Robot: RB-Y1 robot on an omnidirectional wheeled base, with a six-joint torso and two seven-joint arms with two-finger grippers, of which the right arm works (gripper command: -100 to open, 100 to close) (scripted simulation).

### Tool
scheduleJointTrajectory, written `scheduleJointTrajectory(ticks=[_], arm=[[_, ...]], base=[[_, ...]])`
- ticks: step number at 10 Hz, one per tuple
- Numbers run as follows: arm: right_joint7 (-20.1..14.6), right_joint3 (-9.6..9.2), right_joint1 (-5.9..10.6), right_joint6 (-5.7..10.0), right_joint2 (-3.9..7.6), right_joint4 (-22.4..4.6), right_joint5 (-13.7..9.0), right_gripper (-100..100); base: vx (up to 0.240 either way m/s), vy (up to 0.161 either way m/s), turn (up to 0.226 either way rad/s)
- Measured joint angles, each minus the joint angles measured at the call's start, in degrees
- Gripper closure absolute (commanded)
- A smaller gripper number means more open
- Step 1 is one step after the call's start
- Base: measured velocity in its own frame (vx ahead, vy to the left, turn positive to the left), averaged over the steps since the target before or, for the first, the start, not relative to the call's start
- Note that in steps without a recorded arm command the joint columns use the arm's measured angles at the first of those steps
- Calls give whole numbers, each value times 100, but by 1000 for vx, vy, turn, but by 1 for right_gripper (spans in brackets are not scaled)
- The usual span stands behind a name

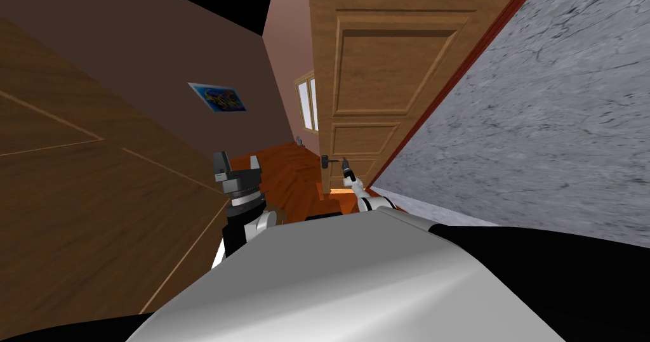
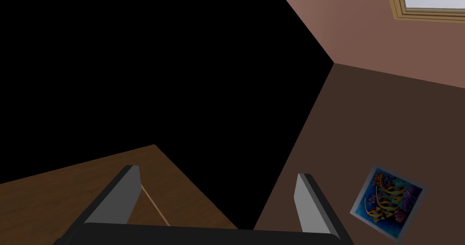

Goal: Push the door open

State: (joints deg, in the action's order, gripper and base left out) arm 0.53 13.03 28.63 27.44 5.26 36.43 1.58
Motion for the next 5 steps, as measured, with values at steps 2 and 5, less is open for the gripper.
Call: scheduleJointTrajectory(ticks=[2, 5], arm=[[219, 37, 22, 17, -49, -14, -179, -100], [574, 98, 61, 50, -143, -48, -467, -100]], base=[[-87, 27, 64], [-101, 25, 73]])
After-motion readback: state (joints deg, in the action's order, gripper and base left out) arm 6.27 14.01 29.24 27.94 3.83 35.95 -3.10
